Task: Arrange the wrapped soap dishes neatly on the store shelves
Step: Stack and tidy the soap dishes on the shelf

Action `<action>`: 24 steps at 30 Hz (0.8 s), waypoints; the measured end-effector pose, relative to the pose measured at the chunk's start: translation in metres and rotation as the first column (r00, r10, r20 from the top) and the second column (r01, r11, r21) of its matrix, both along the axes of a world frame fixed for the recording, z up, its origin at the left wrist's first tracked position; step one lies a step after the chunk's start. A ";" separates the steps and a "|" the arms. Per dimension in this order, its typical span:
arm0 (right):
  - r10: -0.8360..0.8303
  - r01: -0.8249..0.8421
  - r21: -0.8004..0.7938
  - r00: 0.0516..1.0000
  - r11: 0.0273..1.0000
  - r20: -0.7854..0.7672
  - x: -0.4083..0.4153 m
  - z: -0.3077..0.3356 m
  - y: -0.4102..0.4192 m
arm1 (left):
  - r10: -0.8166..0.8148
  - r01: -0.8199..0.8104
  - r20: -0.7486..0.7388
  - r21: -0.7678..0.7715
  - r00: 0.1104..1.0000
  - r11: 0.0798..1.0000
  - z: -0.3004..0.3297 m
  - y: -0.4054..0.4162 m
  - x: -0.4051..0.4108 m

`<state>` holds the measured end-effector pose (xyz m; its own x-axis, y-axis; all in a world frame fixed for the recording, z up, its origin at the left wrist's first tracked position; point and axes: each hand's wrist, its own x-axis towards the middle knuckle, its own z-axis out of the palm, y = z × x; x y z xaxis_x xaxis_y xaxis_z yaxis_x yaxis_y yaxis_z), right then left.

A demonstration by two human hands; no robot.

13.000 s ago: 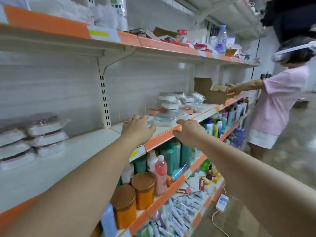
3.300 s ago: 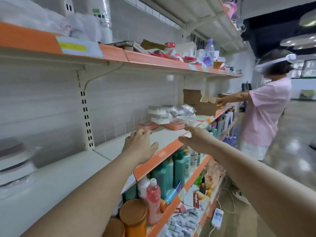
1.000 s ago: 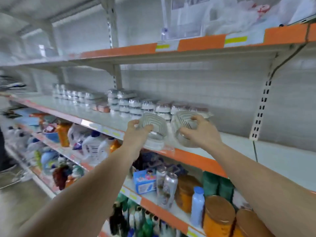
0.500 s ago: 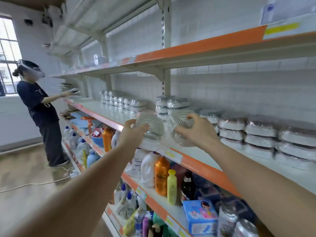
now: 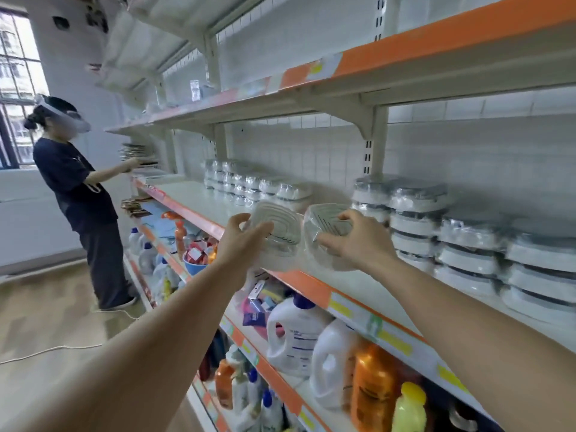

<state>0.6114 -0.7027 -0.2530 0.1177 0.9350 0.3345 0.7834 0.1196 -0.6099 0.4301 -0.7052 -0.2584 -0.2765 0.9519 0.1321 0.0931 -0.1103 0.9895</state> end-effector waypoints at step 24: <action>-0.198 0.195 0.068 0.979 0.979 0.048 -0.214 0.041 0.406 | -0.150 0.150 -0.018 0.023 0.989 0.988 0.011 0.445 -0.225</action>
